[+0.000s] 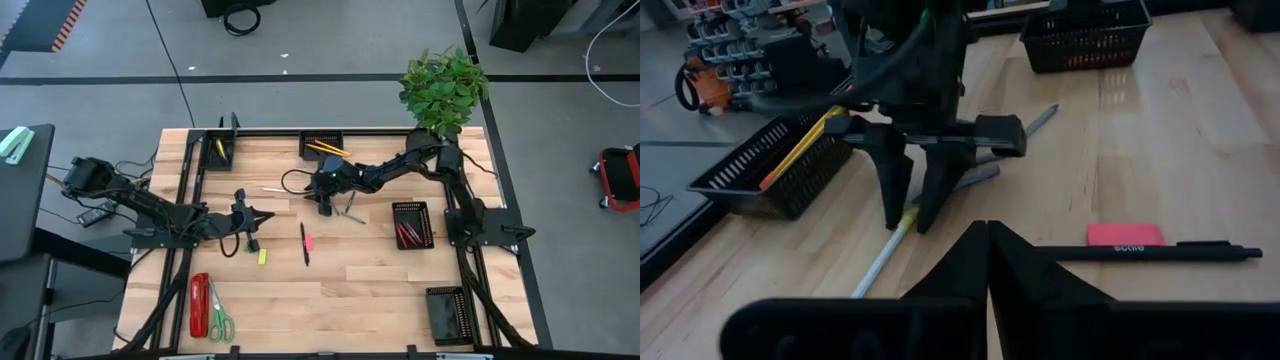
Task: Sort crayons/erasers/pens/pencils in bins
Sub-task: Put the white pencil into the top right black bin
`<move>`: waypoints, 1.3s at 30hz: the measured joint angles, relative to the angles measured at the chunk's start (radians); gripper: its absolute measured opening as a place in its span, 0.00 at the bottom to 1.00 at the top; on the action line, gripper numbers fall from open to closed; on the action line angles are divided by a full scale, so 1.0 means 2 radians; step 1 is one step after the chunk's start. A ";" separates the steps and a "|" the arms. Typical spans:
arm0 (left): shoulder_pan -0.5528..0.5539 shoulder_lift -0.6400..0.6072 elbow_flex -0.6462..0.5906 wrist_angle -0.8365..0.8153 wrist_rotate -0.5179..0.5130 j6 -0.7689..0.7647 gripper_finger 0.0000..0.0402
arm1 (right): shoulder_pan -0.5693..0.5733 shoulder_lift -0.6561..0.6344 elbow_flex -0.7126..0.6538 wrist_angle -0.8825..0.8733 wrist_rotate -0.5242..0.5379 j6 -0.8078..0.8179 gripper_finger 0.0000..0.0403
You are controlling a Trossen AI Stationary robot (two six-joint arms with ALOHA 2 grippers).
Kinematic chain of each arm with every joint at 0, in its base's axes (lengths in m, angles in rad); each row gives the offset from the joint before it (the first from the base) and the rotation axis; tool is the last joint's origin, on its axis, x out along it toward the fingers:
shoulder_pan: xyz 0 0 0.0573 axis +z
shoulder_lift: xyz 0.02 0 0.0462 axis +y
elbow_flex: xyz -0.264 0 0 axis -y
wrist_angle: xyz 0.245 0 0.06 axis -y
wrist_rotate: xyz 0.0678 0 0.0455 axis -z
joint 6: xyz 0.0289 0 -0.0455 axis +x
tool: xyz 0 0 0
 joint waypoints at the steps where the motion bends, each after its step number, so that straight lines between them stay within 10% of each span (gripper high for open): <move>1: 0.000 0.000 0.000 -0.002 0.000 0.000 0.03 | 0.000 -0.001 0.001 -0.004 0.001 0.001 0.35; 20: 0.000 0.000 0.000 -0.003 0.000 0.001 0.05 | 0.014 -0.015 0.000 -0.036 0.052 -0.028 0.09; 28: 0.000 0.000 0.000 -0.003 0.000 0.017 0.06 | 0.030 -0.143 0.000 -0.177 0.174 -0.054 0.09; 39: 0.021 0.000 0.000 0.010 -0.001 0.063 0.05 | -0.064 -0.277 0.000 -0.385 0.210 -0.015 0.10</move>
